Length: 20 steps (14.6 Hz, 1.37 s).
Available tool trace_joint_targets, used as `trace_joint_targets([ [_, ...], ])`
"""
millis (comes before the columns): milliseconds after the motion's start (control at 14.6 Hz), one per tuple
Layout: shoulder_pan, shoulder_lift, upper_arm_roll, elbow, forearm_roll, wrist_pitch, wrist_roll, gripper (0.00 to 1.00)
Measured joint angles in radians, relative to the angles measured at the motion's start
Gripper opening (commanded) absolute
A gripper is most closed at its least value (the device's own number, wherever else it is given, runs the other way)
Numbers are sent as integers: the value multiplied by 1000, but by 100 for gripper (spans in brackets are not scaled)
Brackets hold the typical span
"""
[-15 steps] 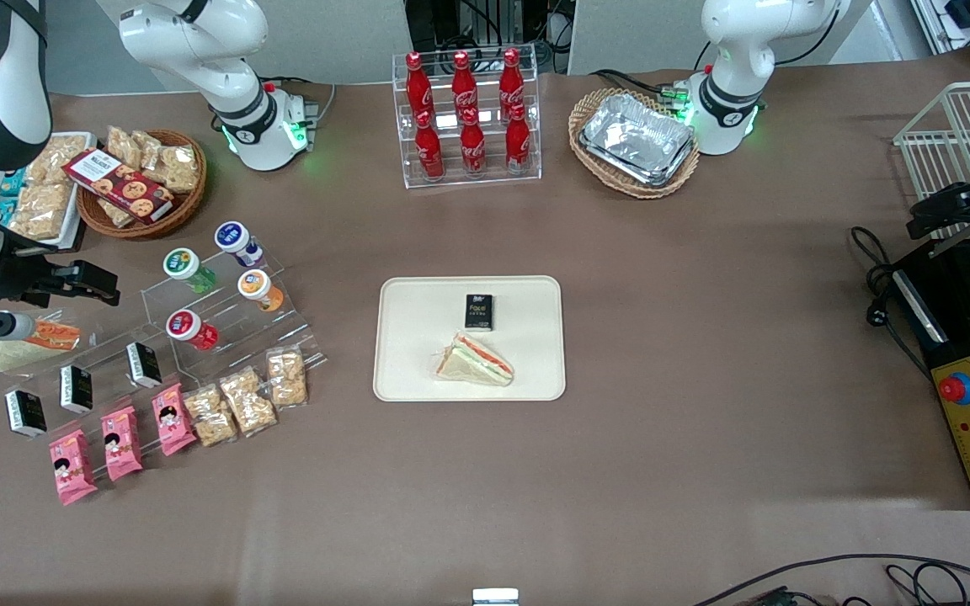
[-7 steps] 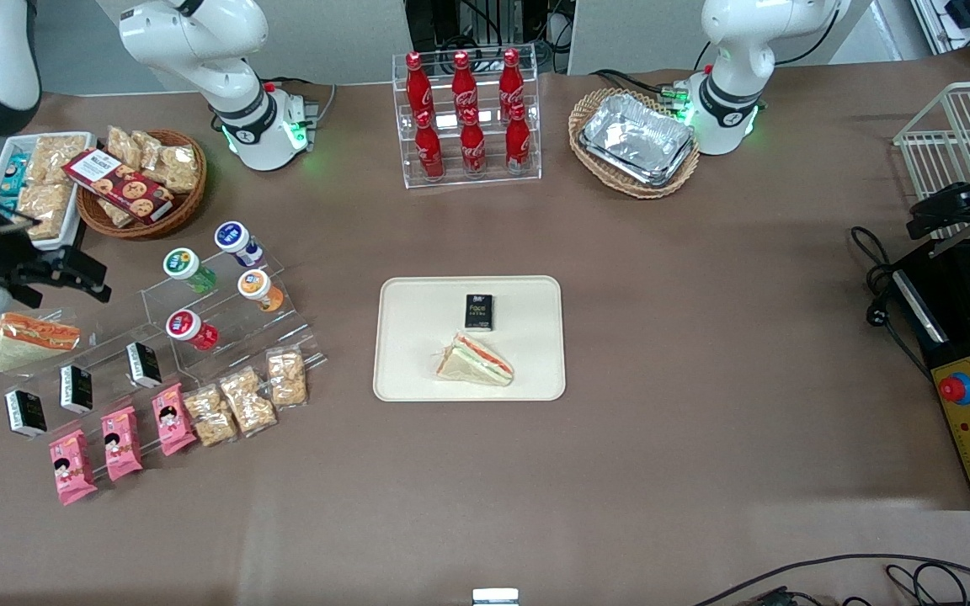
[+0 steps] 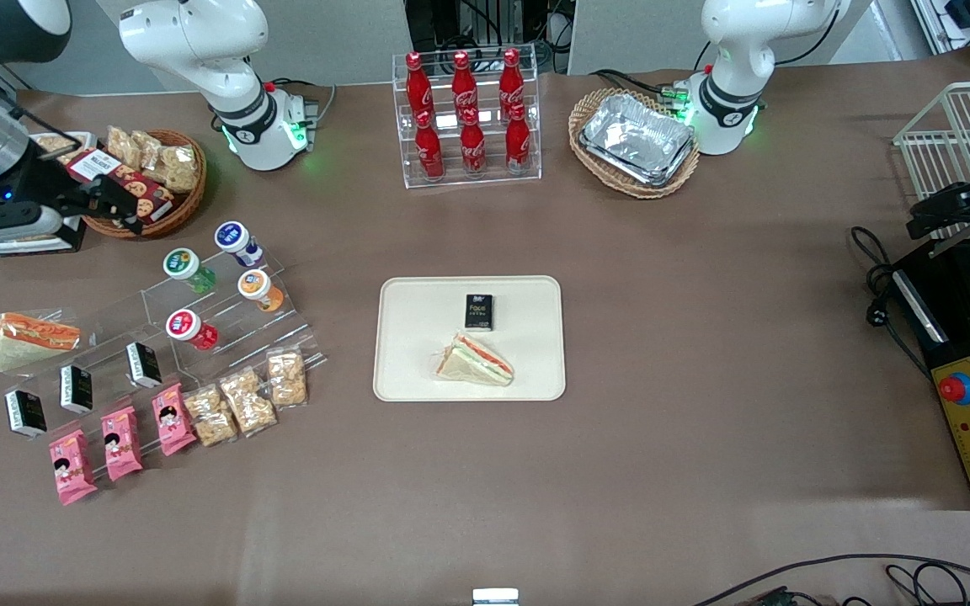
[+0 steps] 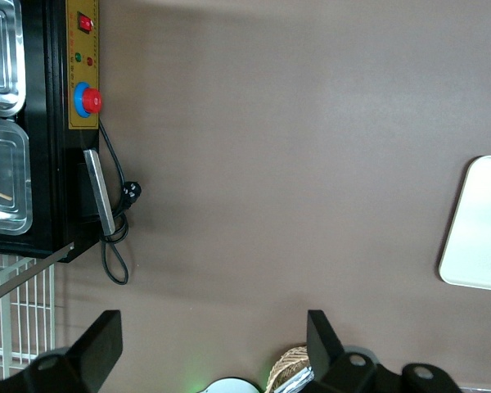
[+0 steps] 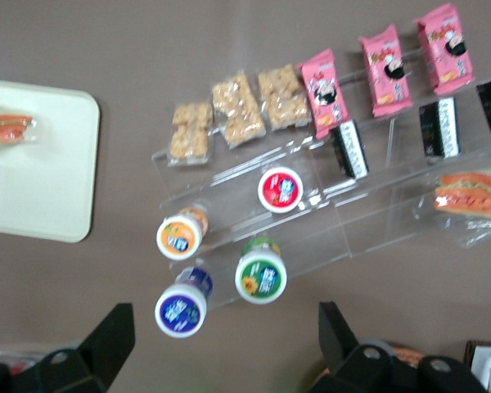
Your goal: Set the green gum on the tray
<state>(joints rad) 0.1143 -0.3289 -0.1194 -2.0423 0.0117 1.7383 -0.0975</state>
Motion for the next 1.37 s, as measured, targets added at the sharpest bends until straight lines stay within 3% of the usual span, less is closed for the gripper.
trace_joint_targets([
  [342, -1, -24, 1, -74, -16, 2, 11, 100],
  [959, -41, -91, -7, -393, -53, 313, 12, 100],
  [1370, -41, -70, -7, -486, -53, 419, 12, 97],
])
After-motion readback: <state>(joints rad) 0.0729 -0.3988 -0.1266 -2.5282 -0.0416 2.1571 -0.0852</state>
